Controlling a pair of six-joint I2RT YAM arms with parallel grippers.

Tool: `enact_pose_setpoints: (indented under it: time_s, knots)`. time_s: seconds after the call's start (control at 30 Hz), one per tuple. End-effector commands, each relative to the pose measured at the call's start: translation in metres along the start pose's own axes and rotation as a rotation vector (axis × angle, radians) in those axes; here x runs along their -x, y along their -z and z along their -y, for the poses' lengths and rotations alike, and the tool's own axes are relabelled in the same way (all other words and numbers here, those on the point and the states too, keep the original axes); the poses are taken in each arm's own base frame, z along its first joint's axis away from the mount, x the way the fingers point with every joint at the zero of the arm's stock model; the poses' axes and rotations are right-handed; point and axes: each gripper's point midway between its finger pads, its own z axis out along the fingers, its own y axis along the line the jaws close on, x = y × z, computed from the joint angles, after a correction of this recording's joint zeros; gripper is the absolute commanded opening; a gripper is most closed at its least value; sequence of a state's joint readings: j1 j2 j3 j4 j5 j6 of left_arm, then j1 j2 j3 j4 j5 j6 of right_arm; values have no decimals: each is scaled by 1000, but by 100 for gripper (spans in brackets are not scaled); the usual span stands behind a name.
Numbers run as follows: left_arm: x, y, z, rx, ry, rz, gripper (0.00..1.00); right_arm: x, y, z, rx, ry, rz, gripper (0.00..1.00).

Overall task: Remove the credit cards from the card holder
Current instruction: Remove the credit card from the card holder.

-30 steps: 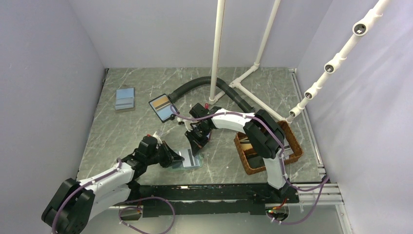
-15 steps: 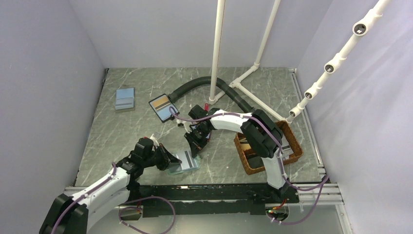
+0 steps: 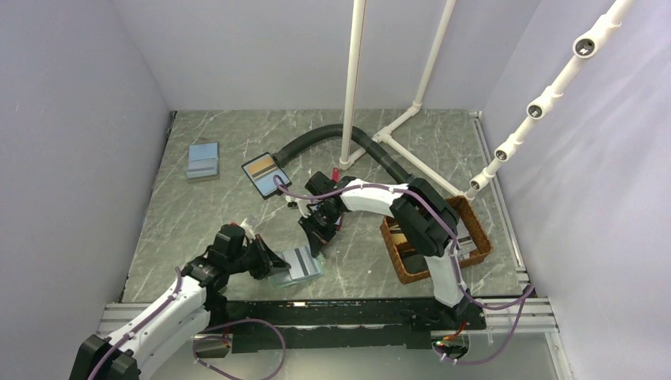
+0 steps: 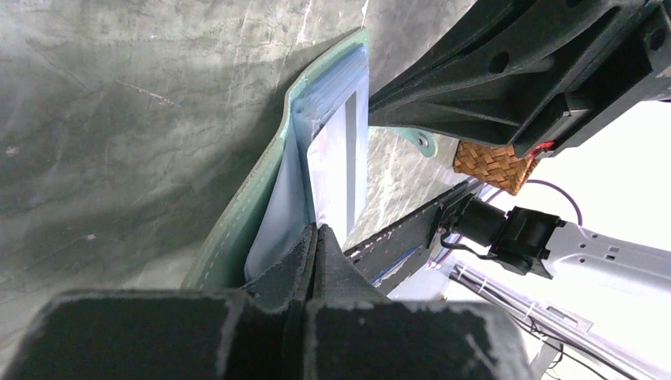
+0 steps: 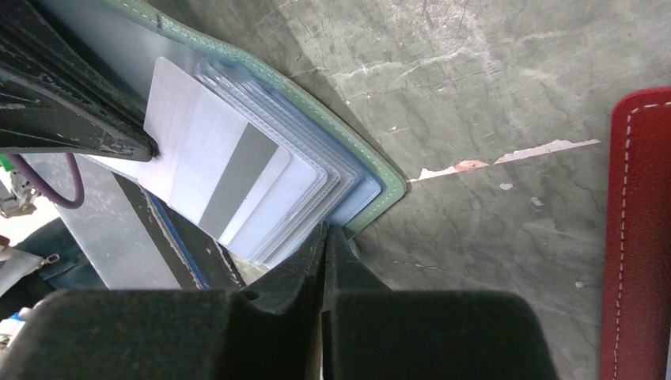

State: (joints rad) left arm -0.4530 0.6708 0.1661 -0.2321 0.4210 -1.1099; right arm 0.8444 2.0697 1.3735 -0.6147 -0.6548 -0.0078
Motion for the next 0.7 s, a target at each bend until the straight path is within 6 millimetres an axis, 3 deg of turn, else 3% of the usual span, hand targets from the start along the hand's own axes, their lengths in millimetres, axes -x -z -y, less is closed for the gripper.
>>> enact_pose_setpoints:
  time_s: [0.0,0.27,0.37,0.57,0.67]
  knots:
    - [4,10,17,-25,-103,-2,0,-18,-1,25,-100,50,-46,7]
    - [17,21,39,-44,-292,25,0,0,44,-9,99,186,63,36]
    - [18,22,35,5,-290,9,0,4,56,-16,140,236,89,43]
    - [12,9,29,39,-195,-61,0,14,64,-43,234,261,137,41]
    - [13,6,22,89,-164,-74,0,22,59,-54,280,223,140,34]
